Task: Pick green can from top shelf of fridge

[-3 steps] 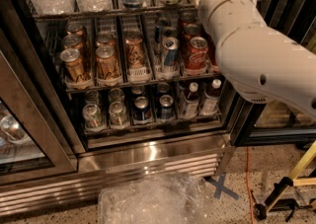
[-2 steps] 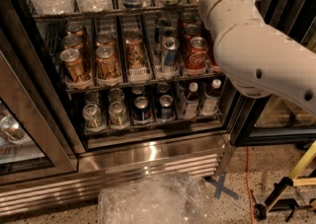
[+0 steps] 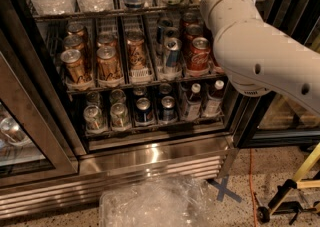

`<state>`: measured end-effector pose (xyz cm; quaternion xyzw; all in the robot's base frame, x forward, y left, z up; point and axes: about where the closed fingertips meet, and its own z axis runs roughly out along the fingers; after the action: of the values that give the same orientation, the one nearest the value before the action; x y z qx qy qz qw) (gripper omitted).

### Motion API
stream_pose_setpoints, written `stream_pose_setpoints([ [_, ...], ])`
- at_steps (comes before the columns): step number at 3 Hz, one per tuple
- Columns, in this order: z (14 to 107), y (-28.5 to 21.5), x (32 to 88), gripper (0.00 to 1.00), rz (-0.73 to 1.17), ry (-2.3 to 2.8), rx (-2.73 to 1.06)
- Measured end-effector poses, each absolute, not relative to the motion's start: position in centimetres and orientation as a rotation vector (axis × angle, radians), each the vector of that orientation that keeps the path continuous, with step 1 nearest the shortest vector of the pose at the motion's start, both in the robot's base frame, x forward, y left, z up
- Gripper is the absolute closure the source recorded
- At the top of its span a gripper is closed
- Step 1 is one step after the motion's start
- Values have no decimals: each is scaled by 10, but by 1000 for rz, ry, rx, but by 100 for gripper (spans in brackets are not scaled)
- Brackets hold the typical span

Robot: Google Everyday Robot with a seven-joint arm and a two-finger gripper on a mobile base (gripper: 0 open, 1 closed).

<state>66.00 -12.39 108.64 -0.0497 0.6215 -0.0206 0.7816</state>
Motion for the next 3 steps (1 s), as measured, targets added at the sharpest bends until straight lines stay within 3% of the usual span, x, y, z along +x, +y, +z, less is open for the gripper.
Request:
stream_pose_setpoints([
  [3, 1072, -129, 682, 34, -34, 1392, -95],
])
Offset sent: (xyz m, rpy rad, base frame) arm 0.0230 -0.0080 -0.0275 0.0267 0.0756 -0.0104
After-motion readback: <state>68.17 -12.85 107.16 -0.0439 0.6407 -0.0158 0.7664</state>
